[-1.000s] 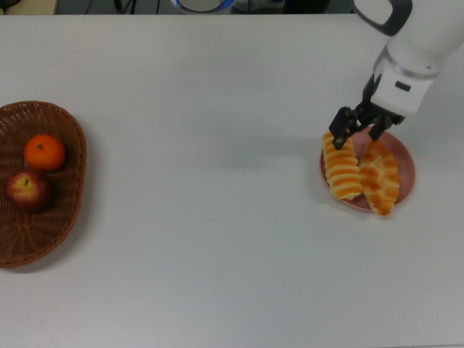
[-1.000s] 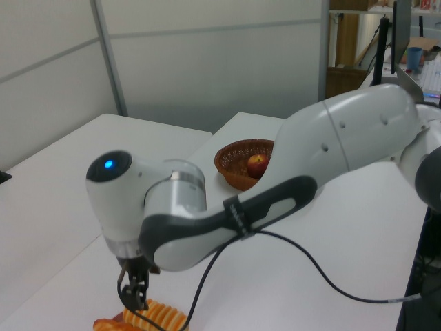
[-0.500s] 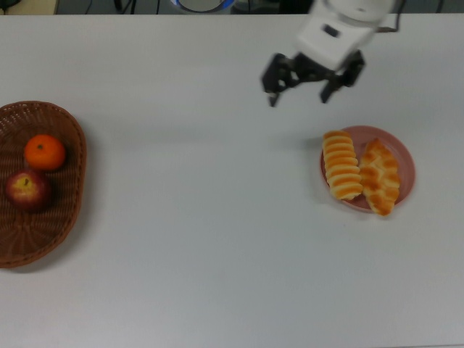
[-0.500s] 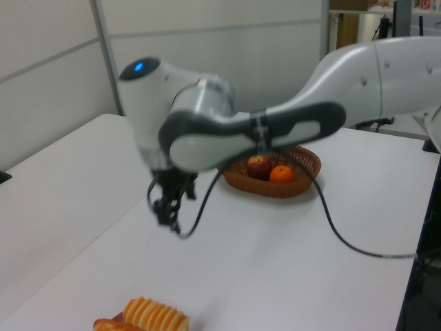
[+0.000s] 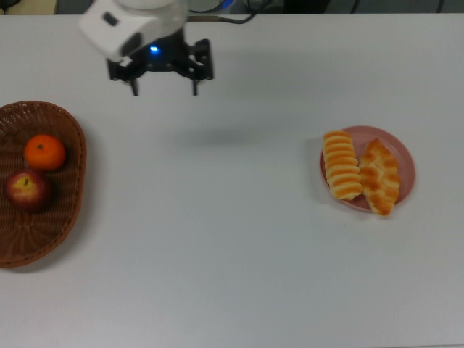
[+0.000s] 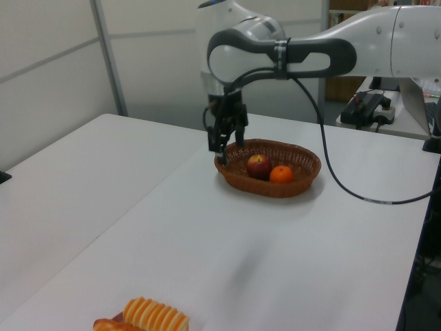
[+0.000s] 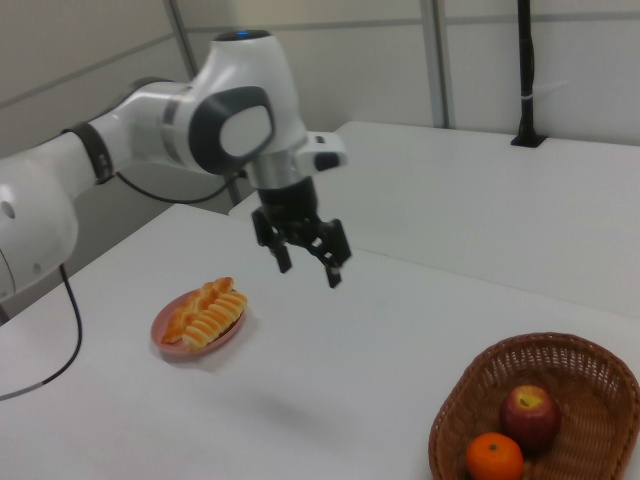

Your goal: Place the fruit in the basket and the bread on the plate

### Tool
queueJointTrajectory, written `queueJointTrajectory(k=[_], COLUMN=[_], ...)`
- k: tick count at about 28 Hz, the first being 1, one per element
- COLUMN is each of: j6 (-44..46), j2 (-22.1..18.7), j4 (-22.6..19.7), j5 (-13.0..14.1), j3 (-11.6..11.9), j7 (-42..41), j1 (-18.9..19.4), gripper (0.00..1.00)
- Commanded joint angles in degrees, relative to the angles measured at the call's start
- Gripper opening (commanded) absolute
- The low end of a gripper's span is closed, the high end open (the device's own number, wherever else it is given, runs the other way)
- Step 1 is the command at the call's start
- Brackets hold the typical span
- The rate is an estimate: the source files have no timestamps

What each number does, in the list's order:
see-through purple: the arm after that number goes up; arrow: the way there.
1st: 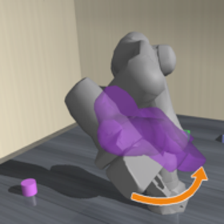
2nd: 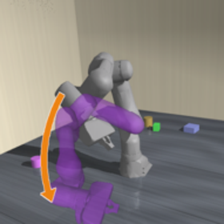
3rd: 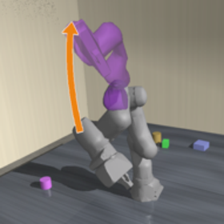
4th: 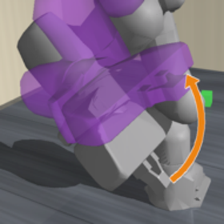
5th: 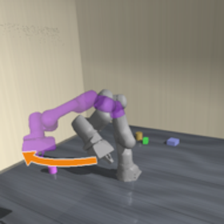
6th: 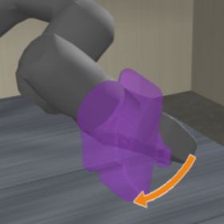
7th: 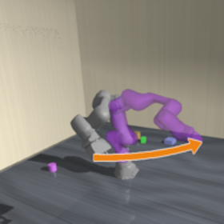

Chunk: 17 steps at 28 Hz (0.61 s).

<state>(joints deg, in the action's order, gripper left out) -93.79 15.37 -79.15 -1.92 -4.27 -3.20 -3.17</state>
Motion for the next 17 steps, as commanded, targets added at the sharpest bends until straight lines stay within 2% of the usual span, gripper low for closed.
queueJointTrajectory(k=[1,9,17], j6=[0.45,0.72,0.72], j2=[-0.87,-0.08,-0.34], j4=[-2.24,-2.33,-1.89], j5=[1.83,1.83,1.83], j3=[-0.30,-0.30,-0.30], j7=[-1.20,-1.02,-1.46], j1=[-2.62,-5.61,-6.67], gripper=[1.00,1.00,1.00])
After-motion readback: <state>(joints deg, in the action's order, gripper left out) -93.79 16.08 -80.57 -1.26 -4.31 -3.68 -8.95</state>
